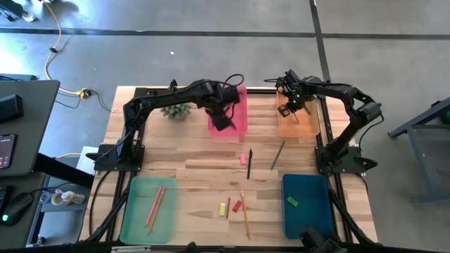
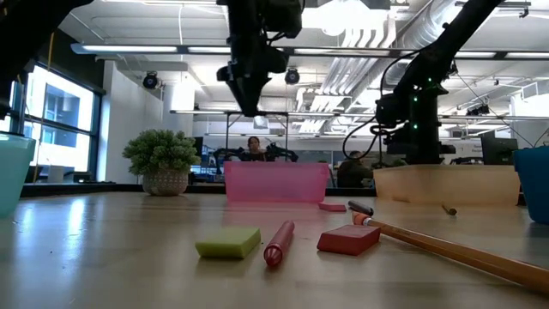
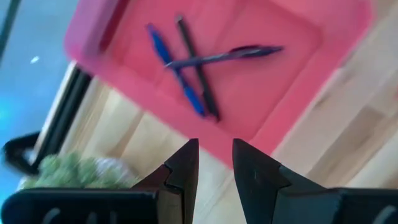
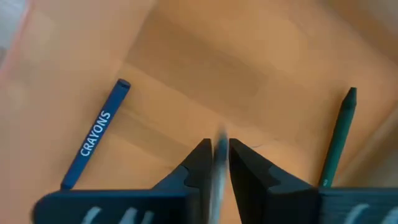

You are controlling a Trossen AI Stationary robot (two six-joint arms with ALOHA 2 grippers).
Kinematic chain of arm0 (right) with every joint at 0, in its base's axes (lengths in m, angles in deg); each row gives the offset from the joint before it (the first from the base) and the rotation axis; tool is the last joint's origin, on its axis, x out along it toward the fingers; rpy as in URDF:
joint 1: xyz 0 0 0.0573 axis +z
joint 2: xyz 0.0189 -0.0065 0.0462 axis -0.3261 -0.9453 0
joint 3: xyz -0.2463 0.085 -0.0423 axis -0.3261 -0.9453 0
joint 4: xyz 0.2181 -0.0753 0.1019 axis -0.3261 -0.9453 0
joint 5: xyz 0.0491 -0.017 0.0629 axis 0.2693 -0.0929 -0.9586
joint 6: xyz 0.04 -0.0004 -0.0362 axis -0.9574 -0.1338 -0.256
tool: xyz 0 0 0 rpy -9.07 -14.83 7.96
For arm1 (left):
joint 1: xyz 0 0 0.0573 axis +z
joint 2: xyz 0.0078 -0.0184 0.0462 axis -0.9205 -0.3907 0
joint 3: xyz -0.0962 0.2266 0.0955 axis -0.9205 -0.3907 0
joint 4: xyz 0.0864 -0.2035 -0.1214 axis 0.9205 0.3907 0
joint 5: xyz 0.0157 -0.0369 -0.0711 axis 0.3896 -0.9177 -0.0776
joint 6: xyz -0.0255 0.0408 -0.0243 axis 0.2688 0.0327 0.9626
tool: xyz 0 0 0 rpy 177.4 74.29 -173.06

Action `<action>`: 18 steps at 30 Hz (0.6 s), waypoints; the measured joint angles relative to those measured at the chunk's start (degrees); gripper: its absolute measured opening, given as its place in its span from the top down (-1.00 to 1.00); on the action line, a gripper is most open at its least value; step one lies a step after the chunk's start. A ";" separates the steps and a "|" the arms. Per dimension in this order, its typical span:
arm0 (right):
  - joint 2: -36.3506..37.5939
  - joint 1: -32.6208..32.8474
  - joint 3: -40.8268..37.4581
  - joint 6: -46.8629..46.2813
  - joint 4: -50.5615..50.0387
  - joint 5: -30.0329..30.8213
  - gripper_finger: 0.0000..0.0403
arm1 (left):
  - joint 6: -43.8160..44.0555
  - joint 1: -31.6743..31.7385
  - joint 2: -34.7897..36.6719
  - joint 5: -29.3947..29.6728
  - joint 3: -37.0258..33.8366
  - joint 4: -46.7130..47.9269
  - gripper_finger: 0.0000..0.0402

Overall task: Sort crayons/erasers/pens/pencils in bins
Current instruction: Put the gray crayon into the orange bin, then put the green pencil into the green bin

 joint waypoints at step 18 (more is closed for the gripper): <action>8.32 0.04 0.00 4.05 -0.92 -3.86 0.48 | 6.80 -1.80 0.00 4.86 0.00 12.96 0.58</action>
